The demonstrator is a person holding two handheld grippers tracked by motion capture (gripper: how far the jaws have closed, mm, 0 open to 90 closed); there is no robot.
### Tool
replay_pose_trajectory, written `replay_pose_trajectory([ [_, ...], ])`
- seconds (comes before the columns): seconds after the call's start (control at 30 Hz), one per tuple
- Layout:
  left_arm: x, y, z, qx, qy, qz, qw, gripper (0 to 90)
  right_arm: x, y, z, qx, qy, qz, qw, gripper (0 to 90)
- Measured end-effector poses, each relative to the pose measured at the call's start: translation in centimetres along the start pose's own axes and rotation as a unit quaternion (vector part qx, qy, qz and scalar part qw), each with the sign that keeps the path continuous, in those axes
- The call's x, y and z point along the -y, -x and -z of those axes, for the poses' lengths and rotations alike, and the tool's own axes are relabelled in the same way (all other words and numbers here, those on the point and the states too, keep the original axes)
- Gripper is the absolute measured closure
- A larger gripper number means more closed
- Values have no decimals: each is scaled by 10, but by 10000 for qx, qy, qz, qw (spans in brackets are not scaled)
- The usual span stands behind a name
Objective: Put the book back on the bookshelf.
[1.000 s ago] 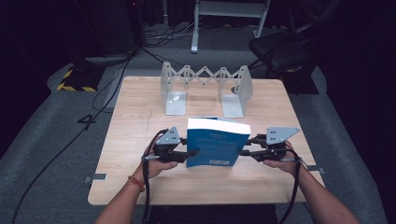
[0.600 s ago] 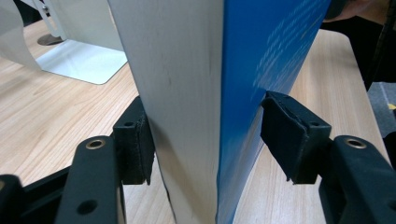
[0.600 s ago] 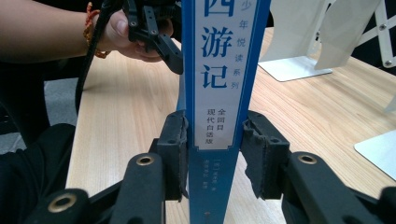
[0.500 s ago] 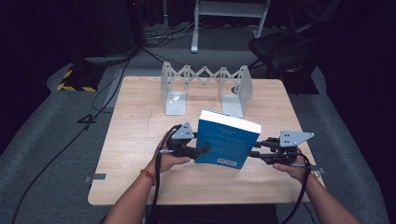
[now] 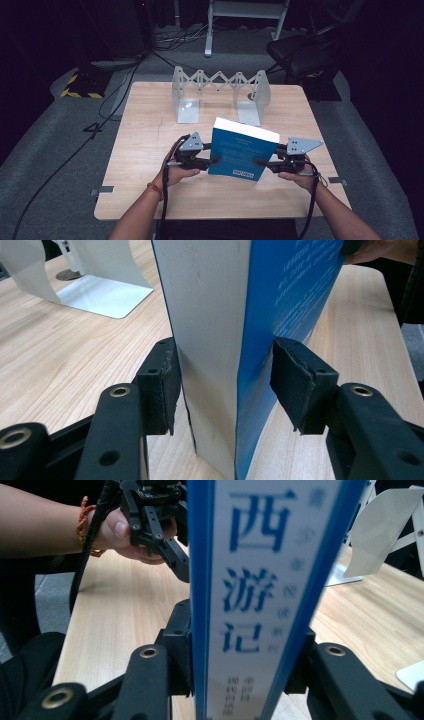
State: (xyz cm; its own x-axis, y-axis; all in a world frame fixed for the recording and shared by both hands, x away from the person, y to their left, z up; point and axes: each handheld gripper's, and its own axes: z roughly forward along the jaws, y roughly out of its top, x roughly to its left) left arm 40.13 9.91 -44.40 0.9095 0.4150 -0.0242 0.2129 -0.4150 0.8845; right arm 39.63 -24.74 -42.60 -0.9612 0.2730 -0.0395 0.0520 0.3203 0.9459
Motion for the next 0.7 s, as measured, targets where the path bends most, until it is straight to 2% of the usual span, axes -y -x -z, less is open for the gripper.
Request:
replay_pose_trajectory([
  [0.13, 0, 0, -2, -63, 21, 4, 10000, 457, 1, 3, -2, -14, 75, -91, 9999, 597],
  [0.23, 1, 0, -2, -75, 37, -21, 10000, 456, -2, 1, -4, 83, 30, -15, 10000, 600],
  [0.37, 2, 1, -3, -116, 68, -9, 9999, 451, -2, 1, -4, 121, 52, -85, 9999, 603],
  [0.43, 0, 2, -3, -239, -71, -72, 9997, 436, -2, 0, -4, 146, 51, -126, 9998, 611],
  [0.5, 2, 3, -2, -483, -398, -116, 9980, 383, 0, -1, -4, 161, 97, -214, 9996, 614],
  [0.53, 6, 2, 0, -549, -548, -38, 9970, 336, -1, -1, -5, 184, 77, -231, 9995, 614],
  [0.57, 6, 2, 0, -549, -548, -38, 9970, 302, -2, -2, -5, 228, 63, -235, 9994, 615],
  [0.63, 19, -1, 7, -675, -892, 147, 9936, 271, -3, -3, -6, 258, 54, -228, 9994, 615],
  [0.7, 31, -3, 16, -797, -1079, 329, 9904, 218, -4, -5, -6, 300, 24, -238, 9993, 615],
])
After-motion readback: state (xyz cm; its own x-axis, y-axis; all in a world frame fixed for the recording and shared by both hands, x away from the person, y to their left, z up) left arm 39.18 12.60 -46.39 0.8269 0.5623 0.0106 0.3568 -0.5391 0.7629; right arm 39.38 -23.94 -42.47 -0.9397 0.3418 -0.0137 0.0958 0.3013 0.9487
